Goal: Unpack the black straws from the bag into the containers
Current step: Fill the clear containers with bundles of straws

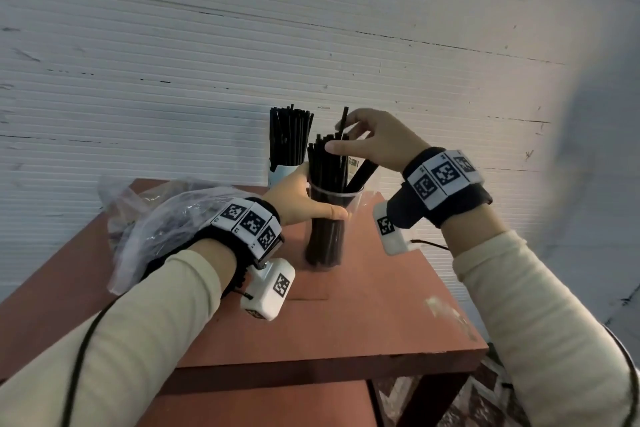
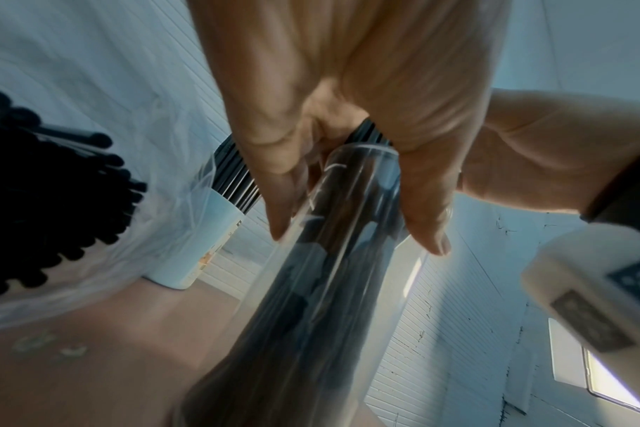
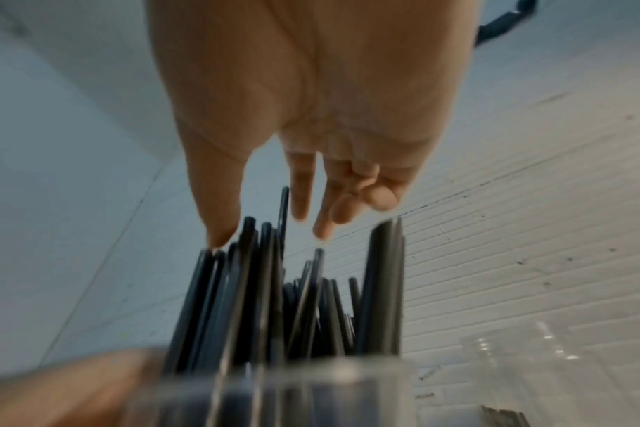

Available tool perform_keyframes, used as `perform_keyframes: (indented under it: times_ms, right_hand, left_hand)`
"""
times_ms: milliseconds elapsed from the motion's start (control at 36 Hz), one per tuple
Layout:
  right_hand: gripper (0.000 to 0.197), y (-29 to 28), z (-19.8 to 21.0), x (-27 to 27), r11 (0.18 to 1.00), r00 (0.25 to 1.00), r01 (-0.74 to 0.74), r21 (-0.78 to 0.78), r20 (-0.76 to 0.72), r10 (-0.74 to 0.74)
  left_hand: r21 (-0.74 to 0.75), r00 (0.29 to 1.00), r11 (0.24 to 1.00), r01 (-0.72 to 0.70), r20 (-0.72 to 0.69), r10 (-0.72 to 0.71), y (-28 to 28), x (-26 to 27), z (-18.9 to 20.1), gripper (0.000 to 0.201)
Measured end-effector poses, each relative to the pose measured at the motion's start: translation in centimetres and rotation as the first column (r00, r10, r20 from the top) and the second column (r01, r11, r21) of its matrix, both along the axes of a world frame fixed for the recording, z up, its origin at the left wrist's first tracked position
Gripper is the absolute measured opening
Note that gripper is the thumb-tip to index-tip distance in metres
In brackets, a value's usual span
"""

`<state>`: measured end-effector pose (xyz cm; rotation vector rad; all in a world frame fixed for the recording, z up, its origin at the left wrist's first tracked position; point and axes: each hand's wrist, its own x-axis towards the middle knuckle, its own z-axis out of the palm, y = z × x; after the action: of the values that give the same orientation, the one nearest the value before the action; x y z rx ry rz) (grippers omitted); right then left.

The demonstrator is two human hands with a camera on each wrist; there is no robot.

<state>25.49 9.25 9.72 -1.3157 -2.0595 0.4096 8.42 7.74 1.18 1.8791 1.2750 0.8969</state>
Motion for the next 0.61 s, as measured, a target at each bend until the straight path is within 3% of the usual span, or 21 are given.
perform_keyframes:
  times_ms: [83, 167, 306, 444, 556, 611]
  right_hand:
    - [0.059, -0.2, -1.0, -0.4, 0.976, 0.999, 0.019, 0.218, 0.023, -0.025]
    - [0.064, -0.6, -1.9, -1.0, 0.948, 0.997, -0.077, 0.309, 0.037, 0.069]
    - [0.033, -0.8, -2.3, -1.3, 0.954, 0.976, -0.084, 0.288, 0.217, 0.021]
    - [0.039, -1.1, -2.7, -1.5, 0.942, 0.985, -0.086, 0.325, 0.172, 0.031]
    - [0.041, -1.6, -3.1, -1.7, 0.961, 0.964, -0.089, 0.263, 0.266, 0.016]
    - [0.044, -1.8, -3.1, -1.8, 0.959, 0.965, -0.080, 0.273, 0.264, 0.005]
  left_hand:
    - [0.009, 1.000, 1.000, -0.012, 0.004, 0.012, 0.0, 0.1, -0.1, 0.093]
    - [0.008, 1.000, 1.000, -0.011, 0.008, 0.011, -0.1, 0.1, -0.2, 0.092]
    - [0.002, 1.000, 1.000, -0.018, -0.006, 0.018, 0.1, 0.1, -0.2, 0.094]
    - [-0.022, 1.000, 1.000, -0.007, 0.011, 0.007, 0.0, 0.3, -0.4, 0.101]
    - [-0.033, 1.000, 0.999, 0.008, 0.020, -0.007, -0.3, 0.4, -0.5, 0.098]
    - [-0.057, 0.999, 0.997, 0.042, 0.024, -0.041, -0.6, 0.2, -0.4, 0.107]
